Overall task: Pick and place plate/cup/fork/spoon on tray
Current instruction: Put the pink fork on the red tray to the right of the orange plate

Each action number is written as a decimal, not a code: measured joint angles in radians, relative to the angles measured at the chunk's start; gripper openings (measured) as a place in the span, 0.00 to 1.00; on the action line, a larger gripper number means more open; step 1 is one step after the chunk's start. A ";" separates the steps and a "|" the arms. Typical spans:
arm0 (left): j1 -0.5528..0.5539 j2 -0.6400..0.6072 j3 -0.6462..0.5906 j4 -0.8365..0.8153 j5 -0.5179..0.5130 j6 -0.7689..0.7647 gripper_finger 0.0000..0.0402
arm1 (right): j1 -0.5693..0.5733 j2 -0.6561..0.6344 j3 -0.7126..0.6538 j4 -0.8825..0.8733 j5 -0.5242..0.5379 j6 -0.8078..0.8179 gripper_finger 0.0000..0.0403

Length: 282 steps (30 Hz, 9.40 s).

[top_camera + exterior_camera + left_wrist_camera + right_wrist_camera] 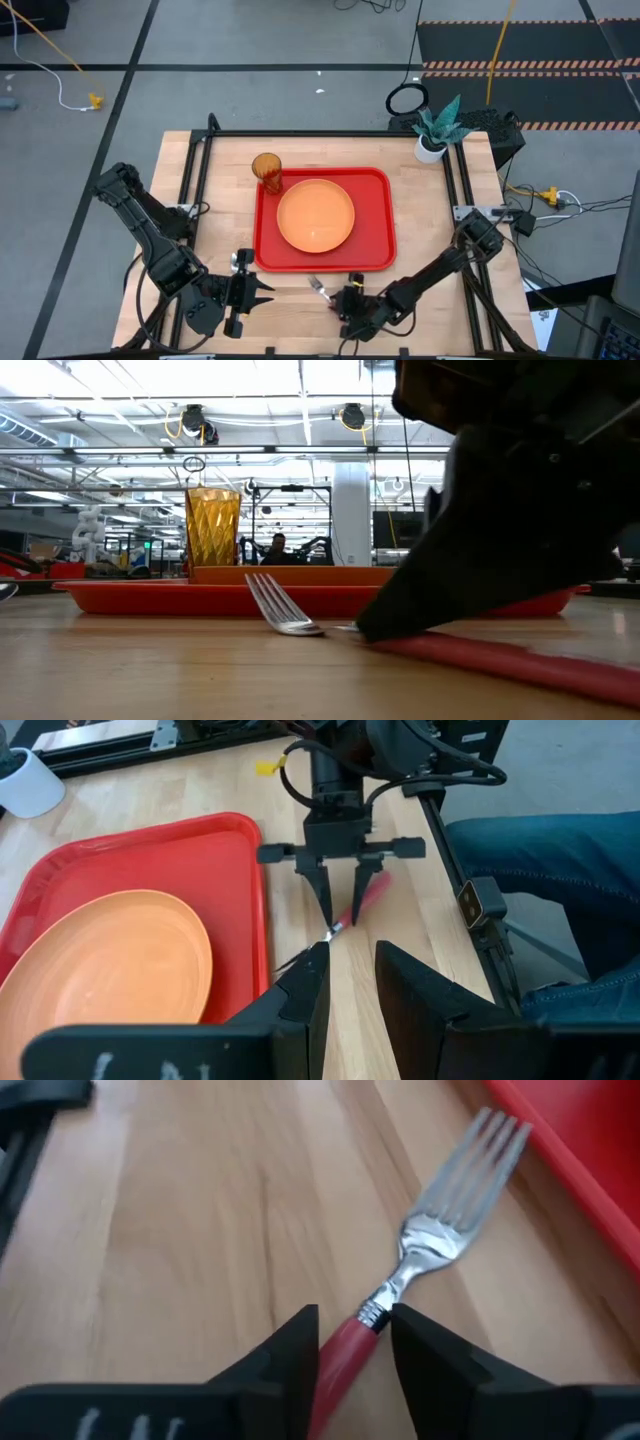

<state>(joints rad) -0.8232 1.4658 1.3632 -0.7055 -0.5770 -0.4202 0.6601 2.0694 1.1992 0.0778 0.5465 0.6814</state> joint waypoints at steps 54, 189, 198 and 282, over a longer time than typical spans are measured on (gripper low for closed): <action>0.000 0.000 0.000 -0.001 -0.013 0.026 0.22 | -0.033 -0.045 -0.002 -0.093 -0.078 0.042 0.08; 0.067 0.000 0.000 0.002 -0.053 0.052 0.22 | -0.315 -0.566 -0.281 -0.292 0.300 0.098 0.06; 0.067 0.000 0.000 -0.010 -0.053 0.059 0.22 | -0.315 -0.566 -0.287 -0.461 0.379 0.349 0.06; 0.067 0.000 -0.001 -0.009 -0.053 0.056 0.22 | -0.367 -0.385 -0.550 0.032 0.318 0.746 0.06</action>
<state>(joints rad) -0.7567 1.4658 1.3624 -0.7143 -0.6300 -0.3641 0.2927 1.6848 0.6495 0.1101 0.8647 1.4277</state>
